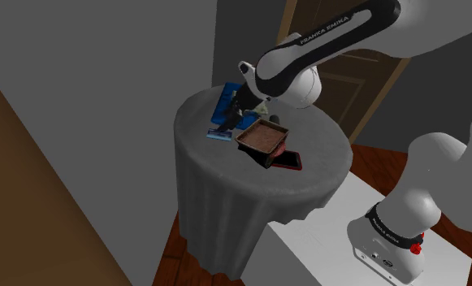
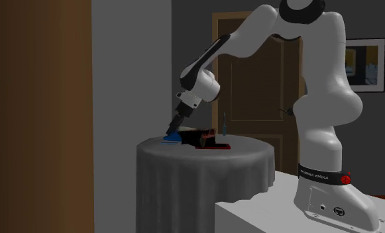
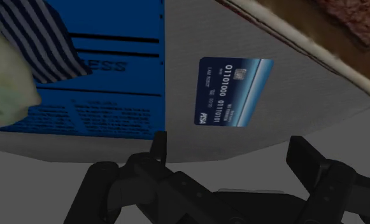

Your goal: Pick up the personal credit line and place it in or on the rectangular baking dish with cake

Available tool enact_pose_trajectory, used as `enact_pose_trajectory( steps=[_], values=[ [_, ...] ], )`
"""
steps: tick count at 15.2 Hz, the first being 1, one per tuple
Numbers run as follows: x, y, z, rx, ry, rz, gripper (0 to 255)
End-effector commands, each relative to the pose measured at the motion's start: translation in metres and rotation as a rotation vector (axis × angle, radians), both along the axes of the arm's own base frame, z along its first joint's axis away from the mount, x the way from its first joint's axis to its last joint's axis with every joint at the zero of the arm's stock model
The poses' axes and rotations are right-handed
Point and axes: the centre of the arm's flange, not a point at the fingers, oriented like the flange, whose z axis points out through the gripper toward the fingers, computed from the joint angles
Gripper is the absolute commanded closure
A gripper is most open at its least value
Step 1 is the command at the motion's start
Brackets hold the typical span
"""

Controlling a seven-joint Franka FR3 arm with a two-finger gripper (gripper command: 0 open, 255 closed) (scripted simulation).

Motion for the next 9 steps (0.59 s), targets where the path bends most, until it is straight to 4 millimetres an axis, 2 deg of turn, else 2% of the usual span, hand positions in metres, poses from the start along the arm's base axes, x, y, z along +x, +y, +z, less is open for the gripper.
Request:
enact_pose_trajectory(
  steps=[1, 7, 9],
  values=[
    [0.005, 0.010, -0.007, 0.009, -0.013, 0.016, 0],
    [0.017, 0.023, -0.033, 0.009, -0.013, 0.016, 0],
    [0.018, 0.024, -0.036, 0.009, -0.013, 0.016, 0]
  ],
)
